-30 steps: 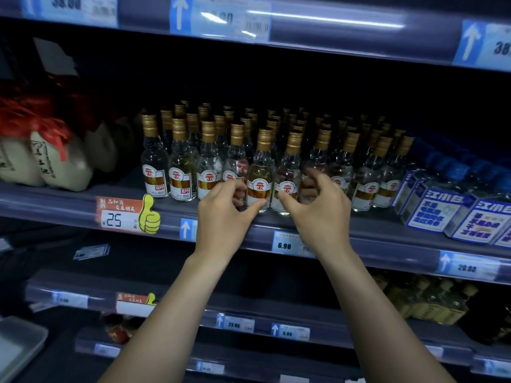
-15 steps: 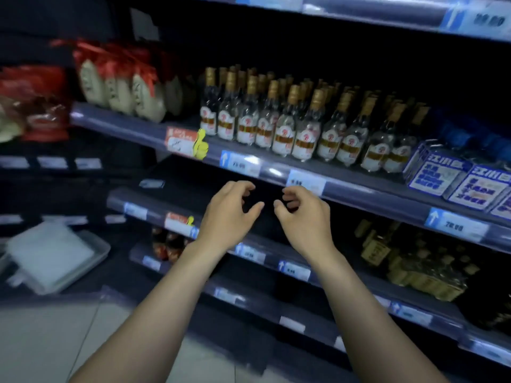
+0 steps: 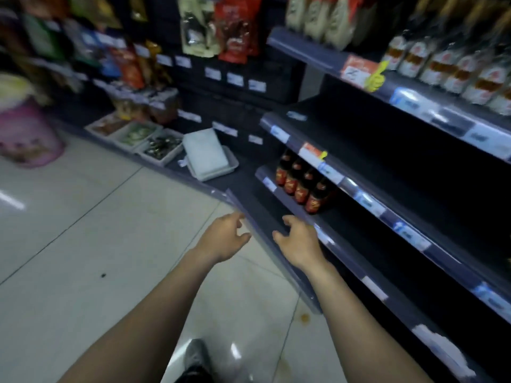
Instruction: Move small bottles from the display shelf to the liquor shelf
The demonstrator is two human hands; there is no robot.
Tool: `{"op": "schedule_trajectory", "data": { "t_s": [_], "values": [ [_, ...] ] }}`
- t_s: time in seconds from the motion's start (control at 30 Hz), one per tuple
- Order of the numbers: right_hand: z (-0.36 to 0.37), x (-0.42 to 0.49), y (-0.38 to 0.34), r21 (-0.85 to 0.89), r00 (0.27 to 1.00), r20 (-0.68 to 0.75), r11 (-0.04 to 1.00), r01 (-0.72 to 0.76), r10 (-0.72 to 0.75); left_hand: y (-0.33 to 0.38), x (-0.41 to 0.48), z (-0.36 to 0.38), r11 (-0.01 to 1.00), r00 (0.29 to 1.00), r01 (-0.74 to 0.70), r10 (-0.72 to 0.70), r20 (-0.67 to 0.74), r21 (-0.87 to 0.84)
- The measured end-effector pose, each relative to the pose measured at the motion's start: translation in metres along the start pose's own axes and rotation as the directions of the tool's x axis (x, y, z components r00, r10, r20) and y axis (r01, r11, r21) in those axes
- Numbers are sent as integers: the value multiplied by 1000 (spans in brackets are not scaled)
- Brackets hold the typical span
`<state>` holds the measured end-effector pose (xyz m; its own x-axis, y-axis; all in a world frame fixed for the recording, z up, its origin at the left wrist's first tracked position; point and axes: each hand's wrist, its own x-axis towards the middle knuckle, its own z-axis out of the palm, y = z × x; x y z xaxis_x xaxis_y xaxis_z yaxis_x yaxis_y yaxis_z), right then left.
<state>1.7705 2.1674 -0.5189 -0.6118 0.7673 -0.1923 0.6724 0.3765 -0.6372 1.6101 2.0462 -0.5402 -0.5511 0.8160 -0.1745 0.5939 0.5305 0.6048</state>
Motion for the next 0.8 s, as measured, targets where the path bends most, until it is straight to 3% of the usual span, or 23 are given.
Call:
{"op": "schedule_trajectory", "data": {
  "t_s": [0.17,0.37,0.6,0.8],
  "values": [
    [113,-11,-76,-80,962,256,990,120,-96,-118,-62,-46,961,966,254,-256,-13,-105],
    [278,-25,-236,-72,805,535,935,347,-257,-294,-166,-142,853,851,490,-513,-111,-181],
    [458,-76,-438,0,559,734,823,569,-386,-483,-301,-254,635,580,671,-771,-262,-382],
    [573,-106,-569,67,377,815,717,694,-441,-594,-379,-323,458,360,694,-889,-284,-556]
  ]
}}
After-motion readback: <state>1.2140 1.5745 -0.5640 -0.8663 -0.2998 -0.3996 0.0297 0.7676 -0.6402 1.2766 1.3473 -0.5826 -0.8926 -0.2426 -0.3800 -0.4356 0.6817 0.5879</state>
